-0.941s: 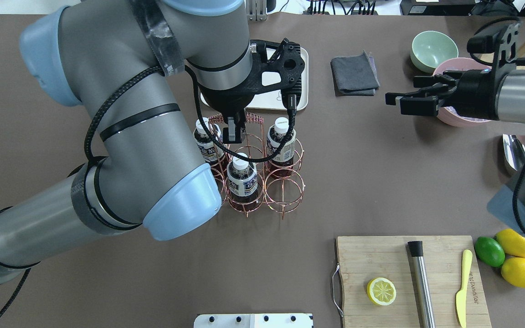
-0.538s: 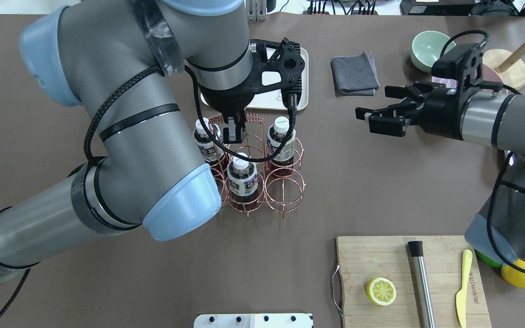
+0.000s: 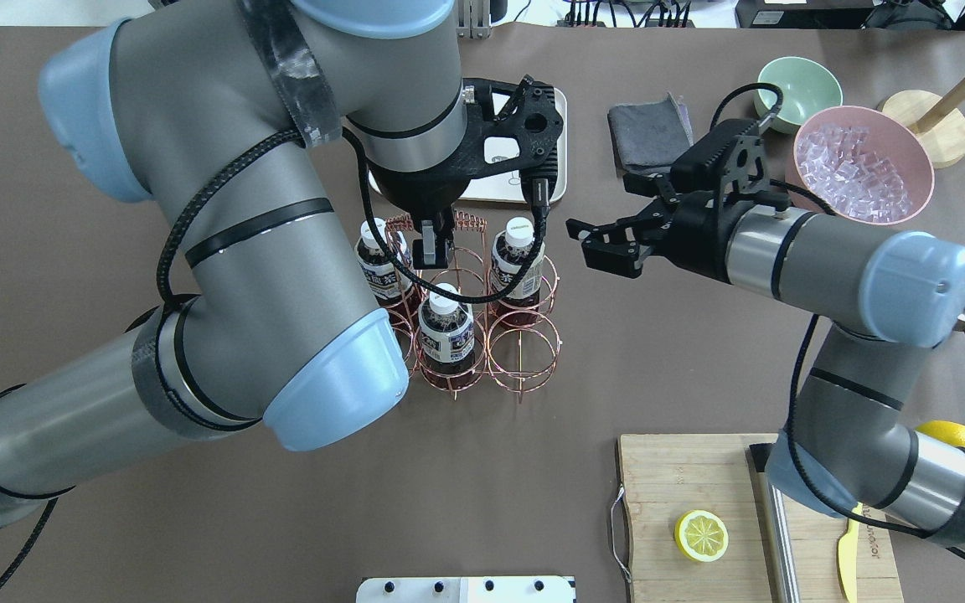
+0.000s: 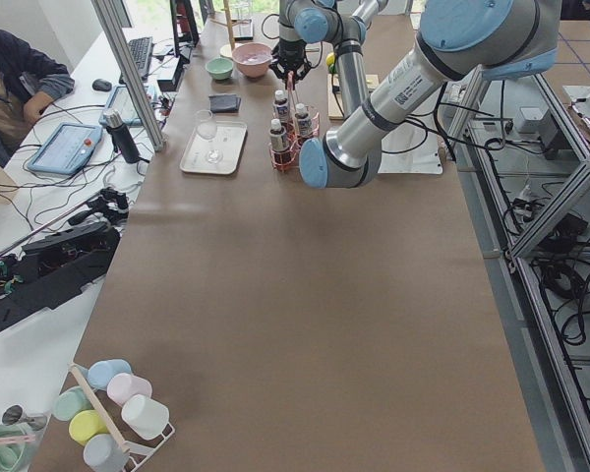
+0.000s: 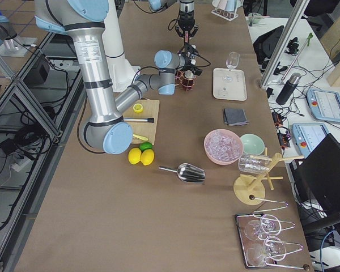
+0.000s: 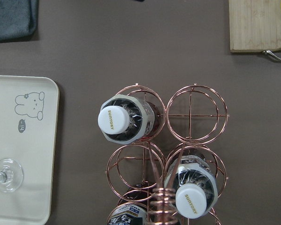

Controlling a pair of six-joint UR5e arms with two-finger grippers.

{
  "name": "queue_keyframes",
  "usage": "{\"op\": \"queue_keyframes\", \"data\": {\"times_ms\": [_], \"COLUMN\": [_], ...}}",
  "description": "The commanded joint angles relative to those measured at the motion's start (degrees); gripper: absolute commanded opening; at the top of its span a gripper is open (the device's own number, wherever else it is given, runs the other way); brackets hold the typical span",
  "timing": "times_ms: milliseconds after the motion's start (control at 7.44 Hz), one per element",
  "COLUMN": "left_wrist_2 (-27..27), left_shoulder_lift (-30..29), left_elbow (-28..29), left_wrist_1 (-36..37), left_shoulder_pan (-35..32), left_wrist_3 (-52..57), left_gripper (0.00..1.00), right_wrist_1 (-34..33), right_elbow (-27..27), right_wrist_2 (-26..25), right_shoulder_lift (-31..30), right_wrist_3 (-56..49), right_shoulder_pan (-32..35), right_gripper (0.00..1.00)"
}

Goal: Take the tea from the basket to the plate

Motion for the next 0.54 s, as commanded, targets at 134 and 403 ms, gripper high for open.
{"op": "queue_keyframes", "data": {"times_ms": [134,403], "left_wrist_2": [0.02,0.02], "left_shoulder_lift": [0.0,0.0], "left_elbow": [-0.13,-0.22], "left_wrist_1": [0.01,0.01], "left_shoulder_pan": [0.06,0.06], "left_wrist_3": [-0.11,-0.38], "left_gripper": [0.0,0.0], "right_wrist_1": [-3.86,-3.95], "right_elbow": [-2.27,-2.26], "right_wrist_2": [-7.28,-8.25], "right_shoulder_lift": [5.67,5.67], "right_wrist_3": [-0.17,0.1], "right_shoulder_pan": [-5.72,-7.3], "right_gripper": [1.0,1.0]}}
